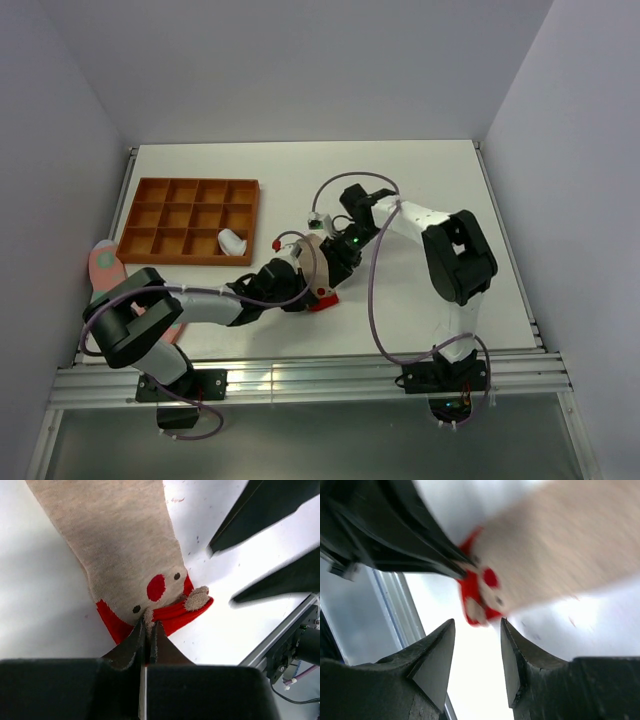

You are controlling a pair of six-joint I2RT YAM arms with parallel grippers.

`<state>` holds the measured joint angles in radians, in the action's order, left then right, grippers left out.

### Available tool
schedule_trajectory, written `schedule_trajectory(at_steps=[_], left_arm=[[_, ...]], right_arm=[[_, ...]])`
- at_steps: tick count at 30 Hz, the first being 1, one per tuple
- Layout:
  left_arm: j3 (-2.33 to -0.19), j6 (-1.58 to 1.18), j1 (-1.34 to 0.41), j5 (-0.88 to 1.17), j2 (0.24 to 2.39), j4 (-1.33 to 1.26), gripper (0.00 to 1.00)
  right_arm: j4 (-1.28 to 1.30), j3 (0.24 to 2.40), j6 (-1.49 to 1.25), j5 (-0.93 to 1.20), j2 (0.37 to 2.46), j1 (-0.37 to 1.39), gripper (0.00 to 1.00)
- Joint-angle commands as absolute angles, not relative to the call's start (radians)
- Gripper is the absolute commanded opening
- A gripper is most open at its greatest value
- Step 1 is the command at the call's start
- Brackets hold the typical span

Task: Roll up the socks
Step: Roll the sock at the center of the board.

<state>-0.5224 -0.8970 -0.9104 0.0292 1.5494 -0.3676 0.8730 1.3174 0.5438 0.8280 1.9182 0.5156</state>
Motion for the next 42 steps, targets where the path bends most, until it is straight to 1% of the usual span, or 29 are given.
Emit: schedule_trajectory(at_steps=[1, 6, 7, 10, 15, 19, 23, 26, 27, 32, 42], left_arm=[[-0.534, -0.939, -0.916, 0.035, 1.525, -0.178, 0.00], [-0.574, -0.943, -0.914, 0.087, 1.528, -0.098, 0.00], [-0.586, -0.953, -0.914, 0.098, 1.526, -0.083, 0.00], [-0.627, -0.960, -0.914, 0.135, 1.535, -0.003, 0.00], [-0.643, -0.977, -0.876, 0.270, 1.531, 0.084, 0.00], [-0.647, -0.983, -0.822, 0.370, 1.540, 0.110, 0.00], [-0.690, -0.948, -0.772, 0.436, 1.594, 0.175, 0.00], [-0.703, -0.940, -0.755, 0.501, 1.626, 0.178, 0.00], [-0.701, -0.940, -0.747, 0.521, 1.653, 0.172, 0.00], [-0.687, -0.934, -0.712, 0.618, 1.716, 0.156, 0.00], [-0.730, -0.842, -0.663, 0.624, 1.755, 0.293, 0.00]], right_arm=[[0.815, 1.289, 0.477, 0.798, 1.858, 0.456, 0.49], [0.763, 1.233, 0.451, 0.741, 1.781, 0.384, 0.49], [0.752, 1.221, 0.453, 0.727, 1.763, 0.380, 0.46], [0.697, 1.160, 0.475, 0.690, 1.663, 0.374, 0.45], [0.574, 1.017, 0.560, 0.649, 1.455, 0.394, 0.39], [0.474, 0.892, 0.650, 0.580, 1.316, 0.483, 0.40], [0.350, 0.732, 0.689, 0.514, 1.188, 0.688, 0.40], [0.312, 0.684, 0.706, 0.483, 1.148, 0.781, 0.40], [0.301, 0.677, 0.703, 0.474, 1.143, 0.832, 0.40], [0.249, 0.638, 0.730, 0.410, 1.138, 0.951, 0.40], [0.094, 0.545, 0.779, 0.238, 1.206, 1.170, 0.38]])
